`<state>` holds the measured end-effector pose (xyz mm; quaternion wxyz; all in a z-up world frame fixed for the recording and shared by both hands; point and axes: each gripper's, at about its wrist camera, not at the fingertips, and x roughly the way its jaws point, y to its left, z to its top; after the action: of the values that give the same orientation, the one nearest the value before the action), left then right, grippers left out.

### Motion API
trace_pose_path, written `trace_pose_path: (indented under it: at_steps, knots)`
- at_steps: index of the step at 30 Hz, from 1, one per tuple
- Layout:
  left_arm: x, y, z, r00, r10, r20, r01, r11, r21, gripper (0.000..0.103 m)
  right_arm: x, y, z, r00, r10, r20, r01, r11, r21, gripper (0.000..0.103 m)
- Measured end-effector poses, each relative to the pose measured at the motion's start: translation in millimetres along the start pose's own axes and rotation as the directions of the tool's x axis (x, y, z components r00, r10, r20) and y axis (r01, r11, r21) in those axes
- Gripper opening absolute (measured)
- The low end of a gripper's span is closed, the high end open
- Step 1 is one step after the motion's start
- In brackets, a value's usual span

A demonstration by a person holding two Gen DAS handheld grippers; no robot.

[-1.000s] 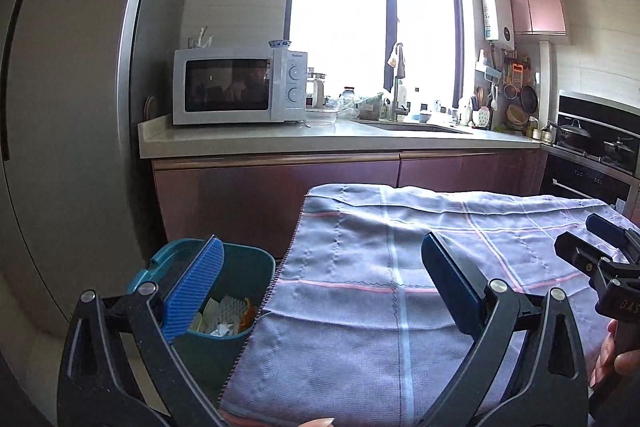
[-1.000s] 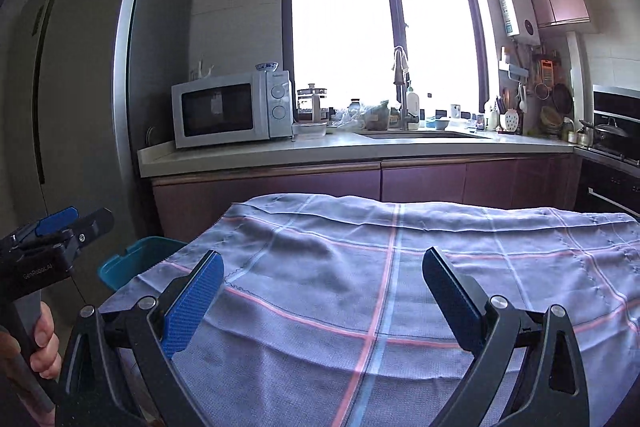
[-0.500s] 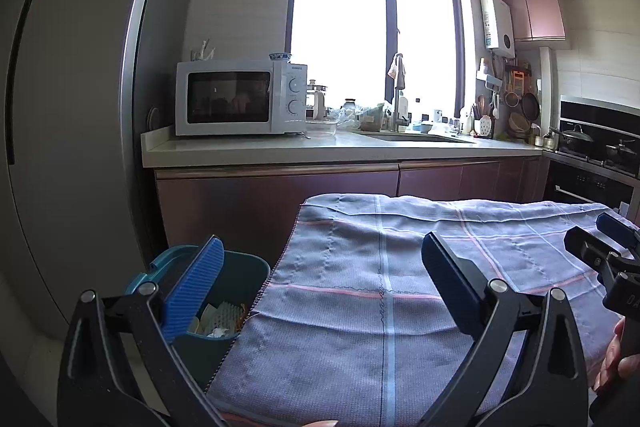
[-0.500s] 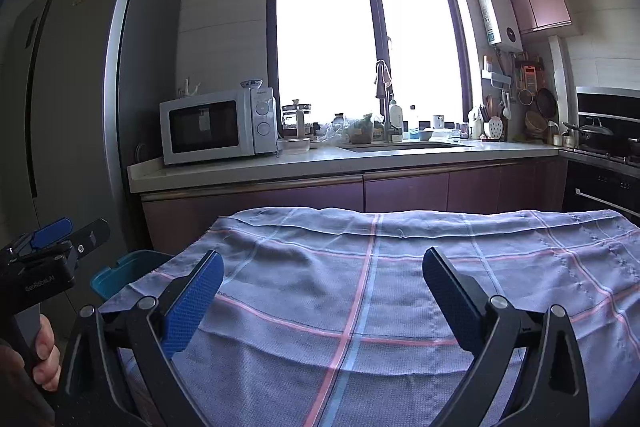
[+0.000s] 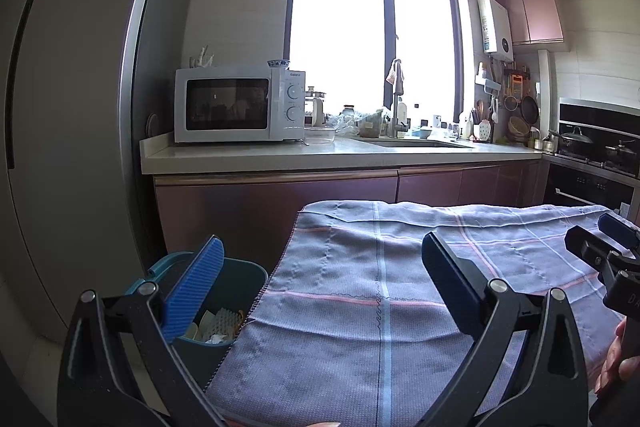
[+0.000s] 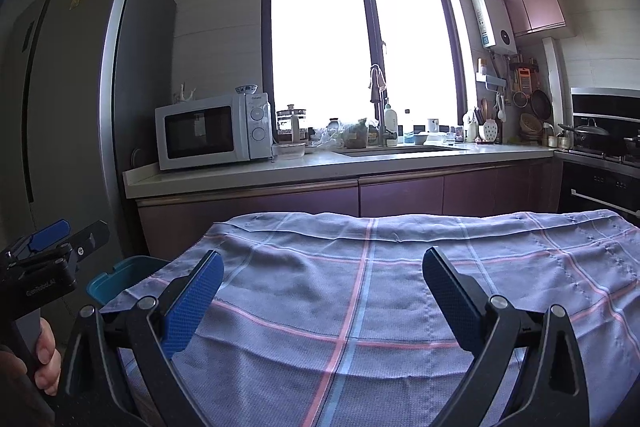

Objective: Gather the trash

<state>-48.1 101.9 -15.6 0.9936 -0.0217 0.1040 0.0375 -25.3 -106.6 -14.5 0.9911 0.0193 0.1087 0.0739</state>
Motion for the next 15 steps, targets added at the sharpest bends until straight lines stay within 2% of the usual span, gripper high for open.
trace_pose_path:
  at_steps: [15]
  knots:
    - [2.8, -3.3, -1.5, 1.0, -0.013, -0.014, 0.013, 1.0, 0.002, 0.097, -4.1, -3.2, 1.2, 0.999, -0.035, 0.028, 0.035, 0.999, -0.006, 0.096]
